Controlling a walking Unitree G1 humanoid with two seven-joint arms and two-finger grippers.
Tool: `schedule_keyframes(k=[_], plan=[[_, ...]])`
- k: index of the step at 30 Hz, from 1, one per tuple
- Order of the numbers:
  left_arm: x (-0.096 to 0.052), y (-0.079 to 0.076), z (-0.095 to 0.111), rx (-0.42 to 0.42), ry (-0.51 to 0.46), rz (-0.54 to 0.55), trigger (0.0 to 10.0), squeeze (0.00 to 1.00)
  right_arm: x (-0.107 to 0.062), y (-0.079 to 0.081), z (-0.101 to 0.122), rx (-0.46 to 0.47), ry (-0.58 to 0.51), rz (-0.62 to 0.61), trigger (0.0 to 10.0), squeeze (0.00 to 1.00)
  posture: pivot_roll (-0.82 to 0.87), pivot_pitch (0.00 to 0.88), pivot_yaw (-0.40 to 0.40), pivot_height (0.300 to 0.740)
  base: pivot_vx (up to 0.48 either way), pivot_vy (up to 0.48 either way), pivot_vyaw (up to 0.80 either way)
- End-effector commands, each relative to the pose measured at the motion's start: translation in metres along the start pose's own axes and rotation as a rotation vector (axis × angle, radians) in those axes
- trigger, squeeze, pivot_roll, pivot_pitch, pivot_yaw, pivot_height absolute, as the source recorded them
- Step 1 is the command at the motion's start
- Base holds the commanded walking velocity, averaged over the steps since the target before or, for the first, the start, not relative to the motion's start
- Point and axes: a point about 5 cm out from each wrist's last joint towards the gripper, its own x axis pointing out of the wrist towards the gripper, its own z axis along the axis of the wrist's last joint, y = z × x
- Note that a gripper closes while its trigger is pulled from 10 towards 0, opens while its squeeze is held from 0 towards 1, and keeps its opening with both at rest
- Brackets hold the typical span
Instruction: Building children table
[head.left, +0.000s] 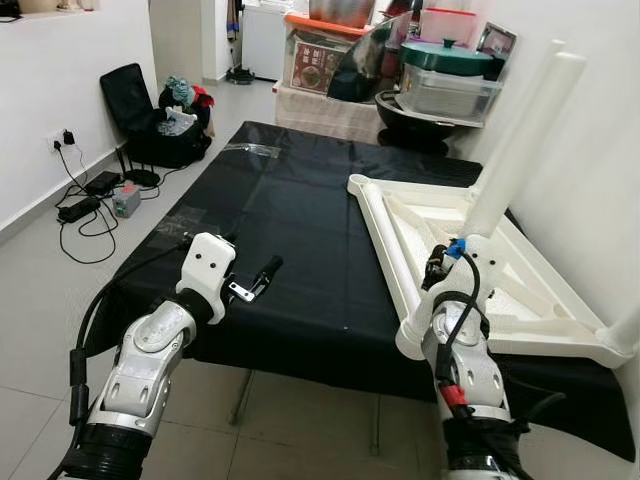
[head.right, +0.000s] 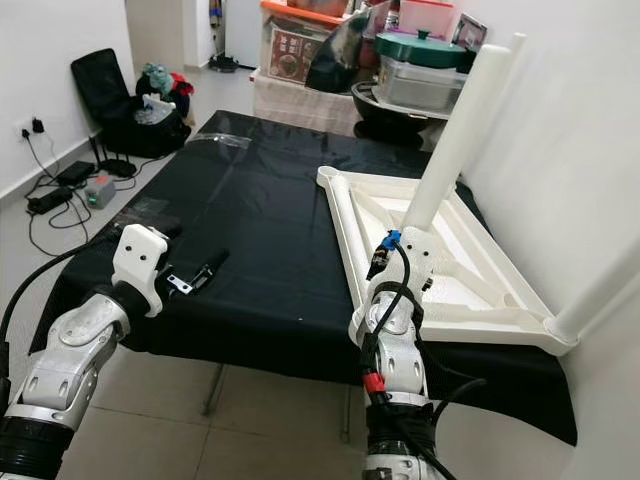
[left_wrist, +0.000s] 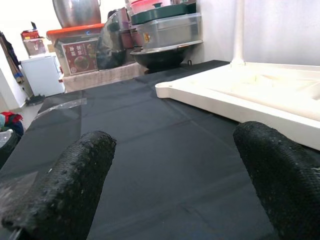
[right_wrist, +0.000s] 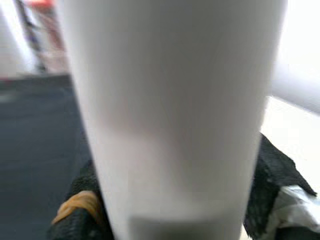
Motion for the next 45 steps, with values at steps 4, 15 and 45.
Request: schedule_keyframes(k=[4,15,45], plan=[[0.003,-0.002,-0.001,-0.002,0.007,-0.018,10.0,0.0,0.009,0.005,0.023,-0.026,-0.108,0.308,10.0,0.0,0.12,0.0,-0.144,0.74,0.0,0.0,0.0],[0.002,0.006,0.001,0.014,-0.004,-0.002,10.0,0.0,-0.006,0.035,-0.005,-0.078,0.042,0.882,10.0,0.0,0.14,0.0,-0.162,0.74,0.0,0.0,0.0],[0.004,0.006,0.002,0.018,-0.012,-0.022,10.0,0.0,0.018,0.012,-0.011,-0.07,0.058,0.562,0.0,0.0,0.12,0.0,-0.144,0.74,0.0,0.0,0.0]])
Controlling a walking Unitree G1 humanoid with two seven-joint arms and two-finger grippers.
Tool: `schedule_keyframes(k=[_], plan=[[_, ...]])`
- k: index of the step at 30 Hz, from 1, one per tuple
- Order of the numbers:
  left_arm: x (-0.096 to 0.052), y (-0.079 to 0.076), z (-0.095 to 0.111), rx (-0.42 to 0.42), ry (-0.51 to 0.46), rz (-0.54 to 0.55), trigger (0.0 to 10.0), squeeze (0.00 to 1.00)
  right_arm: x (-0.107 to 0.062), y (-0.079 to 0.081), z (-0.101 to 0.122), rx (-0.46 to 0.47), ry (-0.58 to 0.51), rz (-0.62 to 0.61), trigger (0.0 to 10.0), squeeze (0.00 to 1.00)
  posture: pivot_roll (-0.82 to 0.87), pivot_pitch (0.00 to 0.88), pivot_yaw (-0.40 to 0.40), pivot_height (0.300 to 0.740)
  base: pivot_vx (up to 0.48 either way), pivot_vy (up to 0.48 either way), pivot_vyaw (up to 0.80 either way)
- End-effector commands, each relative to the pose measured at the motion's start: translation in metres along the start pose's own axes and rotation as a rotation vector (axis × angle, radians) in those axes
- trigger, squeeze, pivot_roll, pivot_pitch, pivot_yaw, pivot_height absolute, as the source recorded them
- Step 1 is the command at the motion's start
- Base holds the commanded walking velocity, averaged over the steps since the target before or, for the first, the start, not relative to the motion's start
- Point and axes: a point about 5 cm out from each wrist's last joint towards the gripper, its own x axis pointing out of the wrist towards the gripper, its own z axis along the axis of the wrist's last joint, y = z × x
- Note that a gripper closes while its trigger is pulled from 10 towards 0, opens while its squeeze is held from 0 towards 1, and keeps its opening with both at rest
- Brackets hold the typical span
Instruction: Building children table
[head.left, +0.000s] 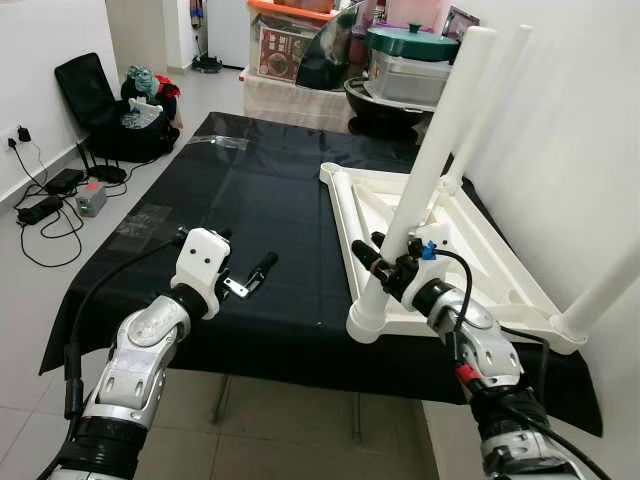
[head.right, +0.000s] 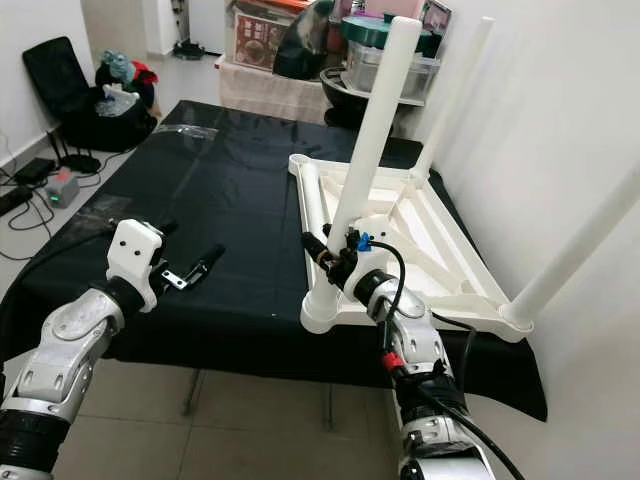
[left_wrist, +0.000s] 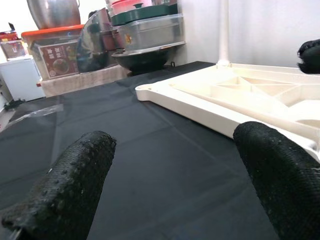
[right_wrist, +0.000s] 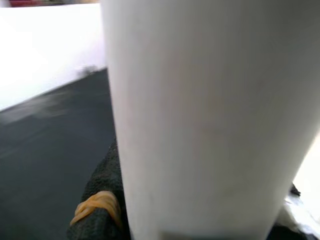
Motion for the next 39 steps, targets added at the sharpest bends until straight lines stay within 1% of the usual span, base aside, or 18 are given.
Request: schedule_keyframes(k=[1,3,4,6,15,16,19,20,24,25,26,27,29,31,32,33,37,39], plan=[[0.003,-0.006,0.001,-0.004,-0.008,-0.021,10.0,0.0,-0.014,-0.03,0.0,-0.041,0.023,-0.347,0.0,0.0,0.11,0.0,-0.141,0.74,0.0,0.0,0.0],[0.003,-0.01,0.001,-0.008,-0.01,-0.026,10.0,0.0,-0.032,-0.044,-0.01,-0.022,0.069,-0.654,0.0,0.0,0.12,0.0,-0.142,0.74,0.0,0.0,0.0],[0.003,-0.01,0.001,-0.008,-0.01,-0.026,10.0,0.0,-0.032,-0.044,-0.01,-0.022,0.069,-0.654,0.0,0.0,0.12,0.0,-0.142,0.74,0.0,0.0,0.0],[0.003,-0.013,0.001,-0.015,-0.009,-0.027,10.0,0.0,-0.057,-0.043,-0.017,-0.004,0.085,-0.869,0.0,0.0,0.12,0.0,-0.137,0.74,0.0,0.0,0.0],[0.0,-0.016,-0.002,-0.03,0.005,-0.034,10.0,0.0,-0.064,-0.022,-0.016,0.017,0.075,-0.902,0.0,0.0,0.1,0.0,-0.123,0.74,0.0,0.0,0.0],[0.001,-0.02,-0.003,-0.037,0.007,-0.041,10.0,0.0,-0.057,-0.015,-0.016,0.039,0.079,-0.839,10.0,0.0,0.1,0.0,-0.122,0.74,0.0,0.0,0.0],[0.002,-0.023,-0.004,-0.042,0.006,-0.047,10.0,0.0,-0.052,-0.011,-0.012,0.042,0.042,-0.789,10.0,0.0,0.09,0.0,-0.125,0.74,0.0,0.0,0.0],[0.002,-0.025,-0.003,-0.045,0.002,-0.051,10.0,0.0,-0.049,-0.012,-0.007,0.043,0.014,-0.774,10.0,1.0,0.1,0.0,-0.129,0.74,0.0,0.0,0.0],[0.002,-0.024,-0.003,-0.045,0.001,-0.053,10.0,0.0,-0.048,-0.015,-0.001,0.037,-0.026,-0.769,10.0,1.0,0.11,0.0,-0.131,0.74,0.0,0.0,0.0],[0.001,-0.023,-0.003,-0.044,0.002,-0.051,10.0,0.0,-0.049,-0.018,0.006,0.031,-0.066,-0.762,10.0,0.0,0.11,0.0,-0.132,0.74,0.0,0.0,0.0],[0.001,-0.023,-0.003,-0.044,0.002,-0.051,10.0,0.0,-0.049,-0.018,0.006,0.031,-0.066,-0.762,10.0,0.0,0.11,0.0,-0.132,0.74,0.0,0.0,0.0],[0.0,-0.02,-0.003,-0.041,0.003,-0.048,10.0,0.0,-0.044,-0.018,0.017,0.022,-0.136,-0.626,10.0,0.0,0.1,0.0,-0.132,0.74,0.0,0.0,0.0],[0.0,-0.02,-0.003,-0.041,0.003,-0.048,10.0,0.0,-0.044,-0.018,0.017,0.022,-0.136,-0.626,10.0,0.0,0.1,0.0,-0.132,0.74,0.0,0.0,0.0],[0.0,-0.016,-0.005,-0.037,0.006,-0.041,10.0,0.0,-0.036,-0.011,0.033,-0.014,-0.19,-0.278,10.0,0.0,0.09,0.0,-0.126,0.74,0.0,0.0,0.0],[0.0,-0.016,-0.005,-0.037,0.006,-0.041,10.0,0.0,-0.036,-0.011,0.033,-0.014,-0.19,-0.278,10.0,0.0,0.09,0.0,-0.126,0.74,0.0,0.0,0.0],[0.002,-0.016,-0.004,-0.037,0.002,-0.043,10.0,0.0,-0.032,-0.01,0.029,-0.054,-0.156,-0.091,10.0,0.0,0.08,0.0,-0.124,0.74,0.0,0.0,0.0],[0.006,-0.02,-0.001,-0.037,-0.011,-0.054,10.0,0.0,-0.026,-0.02,0.007,-0.118,-0.003,0.097,10.0,0.0,0.11,0.0,-0.14,0.74,0.0,0.0,0.0],[0.006,-0.02,-0.001,-0.037,-0.011,-0.054,10.0,0.0,-0.026,-0.02,0.007,-0.118,-0.003,0.097,10.0,0.0,0.11,0.0,-0.14,0.74,0.0,0.0,0.0]])
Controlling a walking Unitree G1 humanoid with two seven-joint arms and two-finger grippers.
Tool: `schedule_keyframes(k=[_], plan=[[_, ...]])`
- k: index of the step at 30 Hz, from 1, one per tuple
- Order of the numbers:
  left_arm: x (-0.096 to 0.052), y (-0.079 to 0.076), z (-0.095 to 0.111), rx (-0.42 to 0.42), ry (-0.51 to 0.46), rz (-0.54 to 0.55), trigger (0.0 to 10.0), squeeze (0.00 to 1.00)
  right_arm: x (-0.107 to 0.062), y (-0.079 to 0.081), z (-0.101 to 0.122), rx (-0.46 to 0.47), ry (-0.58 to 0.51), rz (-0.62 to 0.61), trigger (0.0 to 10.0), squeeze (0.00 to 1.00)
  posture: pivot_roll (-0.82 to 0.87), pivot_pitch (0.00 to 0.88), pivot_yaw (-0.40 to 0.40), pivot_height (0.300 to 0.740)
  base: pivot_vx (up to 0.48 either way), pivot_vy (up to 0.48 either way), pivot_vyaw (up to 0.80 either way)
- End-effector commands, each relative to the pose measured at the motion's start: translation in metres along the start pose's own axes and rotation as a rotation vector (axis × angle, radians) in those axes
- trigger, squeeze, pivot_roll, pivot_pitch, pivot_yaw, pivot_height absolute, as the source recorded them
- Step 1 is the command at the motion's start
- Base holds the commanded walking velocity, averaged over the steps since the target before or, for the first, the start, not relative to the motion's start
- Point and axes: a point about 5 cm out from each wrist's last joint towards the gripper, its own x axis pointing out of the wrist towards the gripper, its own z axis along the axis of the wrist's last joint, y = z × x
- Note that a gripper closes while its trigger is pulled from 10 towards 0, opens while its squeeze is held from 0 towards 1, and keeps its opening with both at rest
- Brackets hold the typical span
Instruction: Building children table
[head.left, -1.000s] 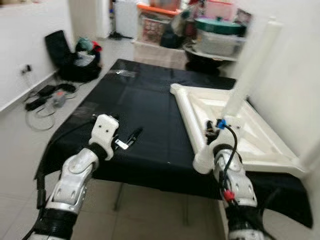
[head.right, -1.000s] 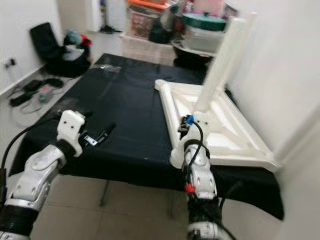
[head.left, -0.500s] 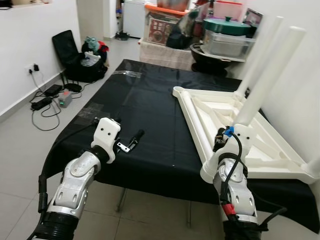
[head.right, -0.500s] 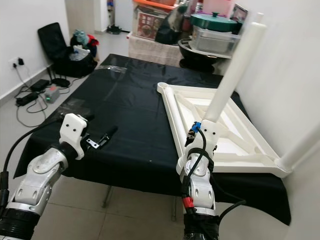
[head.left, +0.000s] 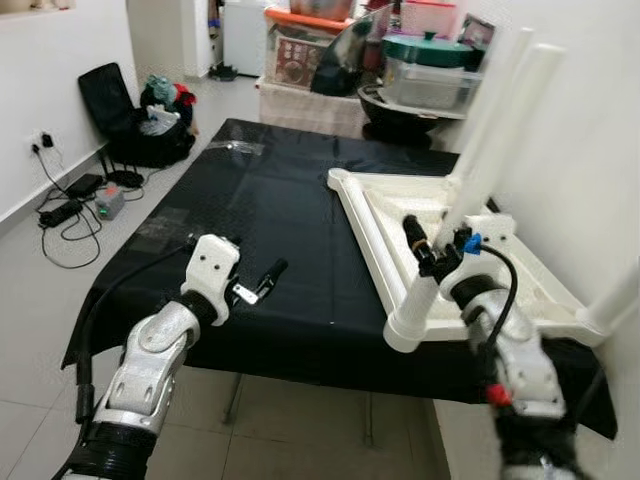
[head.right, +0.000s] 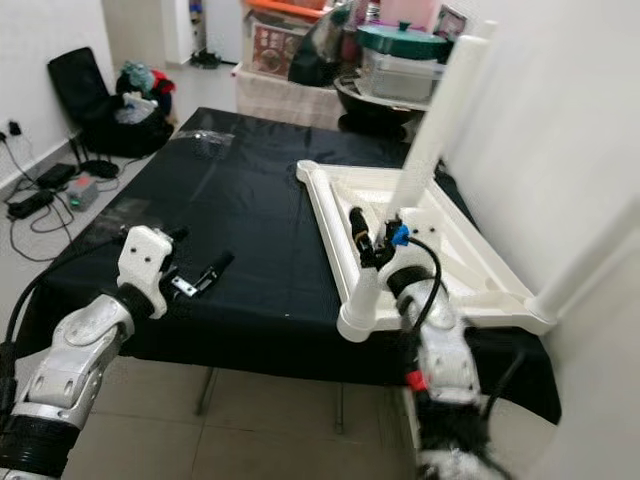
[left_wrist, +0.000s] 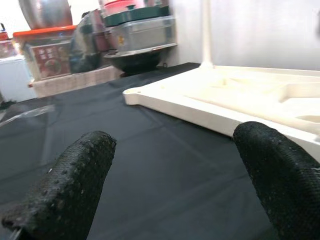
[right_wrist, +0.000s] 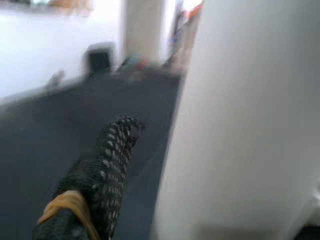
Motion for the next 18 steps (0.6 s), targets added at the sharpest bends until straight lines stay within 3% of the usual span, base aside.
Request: schedule_keyframes(k=[1,4,10,11,12,13,15,16,17,18], plan=[[0.004,-0.004,0.001,-0.008,-0.01,-0.018,10.0,0.0,0.001,0.004,-0.005,0.001,0.02,0.036,10.0,0.0,0.11,0.0,-0.14,0.74,0.0,0.0,0.0],[0.003,-0.002,0.002,-0.002,-0.01,-0.008,10.0,0.0,0.011,0.007,-0.016,0.003,0.087,0.116,10.0,0.0,0.12,0.0,-0.148,0.74,0.0,0.0,0.0],[-0.002,-0.001,0.0,0.0,-0.004,0.009,10.0,0.0,0.029,0.018,-0.023,-0.002,0.129,0.11,10.0,0.0,0.14,0.0,-0.167,0.74,0.0,0.0,0.0],[-0.002,-0.001,0.0,0.0,-0.004,0.009,10.0,0.0,0.029,0.018,-0.023,0.001,0.123,0.113,6.1,0.0,0.14,0.0,-0.168,0.74,0.0,0.0,0.0],[-0.002,-0.001,0.0,0.0,-0.004,0.009,10.0,0.0,0.029,0.018,-0.023,0.001,0.123,0.113,6.1,0.0,0.14,0.0,-0.168,0.74,0.0,0.0,0.0],[-0.003,0.0,0.001,0.002,-0.004,0.009,10.0,0.0,0.029,0.017,-0.022,0.011,0.115,0.139,4.7,0.0,0.15,0.0,-0.169,0.74,0.0,0.0,0.0],[-0.003,0.001,0.0,0.004,-0.002,0.011,10.0,0.0,0.029,0.016,-0.021,0.018,0.106,0.159,4.6,0.0,0.15,0.0,-0.167,0.74,0.0,0.0,0.0],[-0.004,0.003,0.0,0.008,0.001,0.013,10.0,0.0,0.028,0.013,-0.019,0.017,0.098,0.157,0.9,0.0,0.14,0.0,-0.166,0.74,0.0,0.0,0.0],[-0.004,0.004,0.0,0.011,0.002,0.014,10.0,0.0,0.029,0.009,-0.019,0.02,0.093,0.155,0.0,0.0,0.14,0.0,-0.166,0.74,0.0,0.0,0.0],[-0.004,0.005,0.001,0.012,0.001,0.014,10.0,0.0,0.03,0.007,-0.018,0.023,0.087,0.151,0.0,0.0,0.14,0.0,-0.165,0.74,0.0,0.0,0.0]])
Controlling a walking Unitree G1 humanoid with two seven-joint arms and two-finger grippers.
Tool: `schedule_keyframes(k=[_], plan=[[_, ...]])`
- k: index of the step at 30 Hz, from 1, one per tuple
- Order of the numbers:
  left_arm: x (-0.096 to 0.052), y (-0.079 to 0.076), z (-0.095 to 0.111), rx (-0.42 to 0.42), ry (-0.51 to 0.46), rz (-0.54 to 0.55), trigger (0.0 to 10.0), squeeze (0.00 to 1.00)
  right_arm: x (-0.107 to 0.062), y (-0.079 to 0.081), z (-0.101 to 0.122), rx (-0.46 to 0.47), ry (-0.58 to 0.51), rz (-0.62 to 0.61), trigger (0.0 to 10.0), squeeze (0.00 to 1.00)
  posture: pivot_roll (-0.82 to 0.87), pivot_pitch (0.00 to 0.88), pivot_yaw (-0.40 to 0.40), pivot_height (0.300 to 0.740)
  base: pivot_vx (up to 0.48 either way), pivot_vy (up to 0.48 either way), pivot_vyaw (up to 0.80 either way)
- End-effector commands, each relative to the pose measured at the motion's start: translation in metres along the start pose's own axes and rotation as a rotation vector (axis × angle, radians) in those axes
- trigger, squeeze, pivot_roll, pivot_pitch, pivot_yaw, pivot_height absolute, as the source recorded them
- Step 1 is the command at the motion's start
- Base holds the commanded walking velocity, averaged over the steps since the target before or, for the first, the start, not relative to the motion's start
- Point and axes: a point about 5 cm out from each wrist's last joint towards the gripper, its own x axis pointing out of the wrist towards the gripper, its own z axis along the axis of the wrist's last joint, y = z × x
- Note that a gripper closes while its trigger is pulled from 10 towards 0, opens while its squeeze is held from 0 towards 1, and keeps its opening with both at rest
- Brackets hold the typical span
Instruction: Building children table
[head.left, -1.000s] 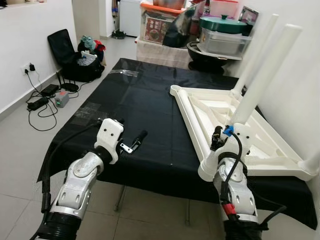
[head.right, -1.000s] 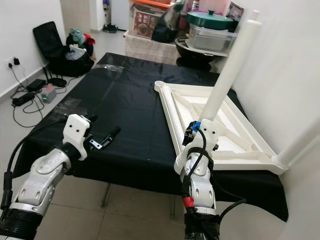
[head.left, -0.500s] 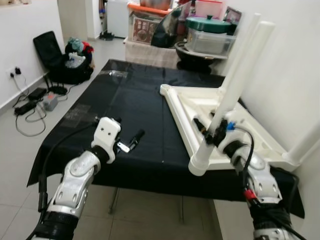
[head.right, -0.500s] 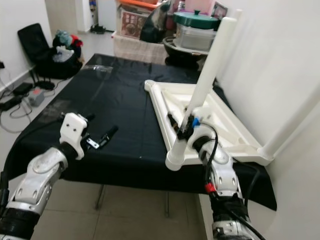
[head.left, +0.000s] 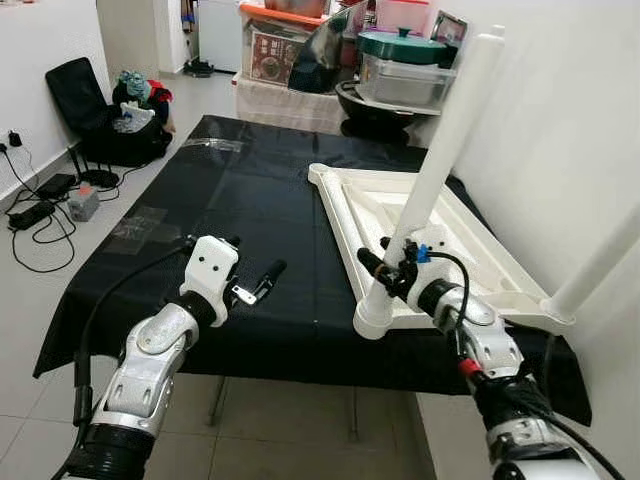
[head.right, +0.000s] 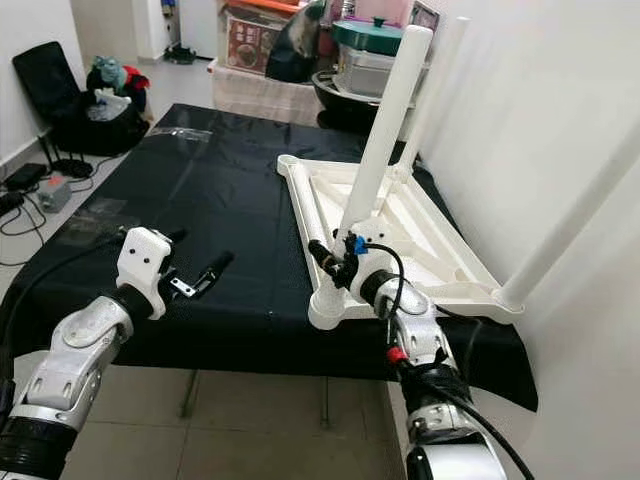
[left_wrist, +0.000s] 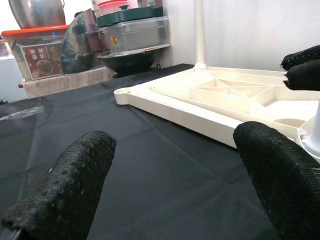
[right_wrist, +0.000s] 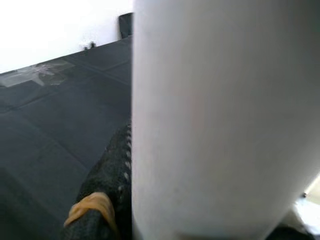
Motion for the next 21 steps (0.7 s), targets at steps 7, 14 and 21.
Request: schedule_keyframes(k=[7,14,21], plan=[[0.002,0.0,0.002,0.008,-0.004,-0.009,10.0,0.0,-0.004,-0.013,0.001,-0.025,-0.005,-0.115,0.0,0.0,0.12,0.0,-0.16,0.74,0.0,0.0,0.0],[0.0,-0.005,0.001,0.0,0.0,-0.01,10.0,0.0,-0.056,-0.052,-0.035,0.102,0.151,-1.025,0.0,0.0,0.12,0.0,-0.158,0.74,0.0,0.0,0.0],[0.004,-0.009,0.001,-0.01,-0.003,-0.014,10.0,0.0,-0.065,-0.024,-0.033,0.108,0.062,-1.164,0.0,0.0,0.1,0.0,-0.145,0.74,0.0,0.0,0.0]])
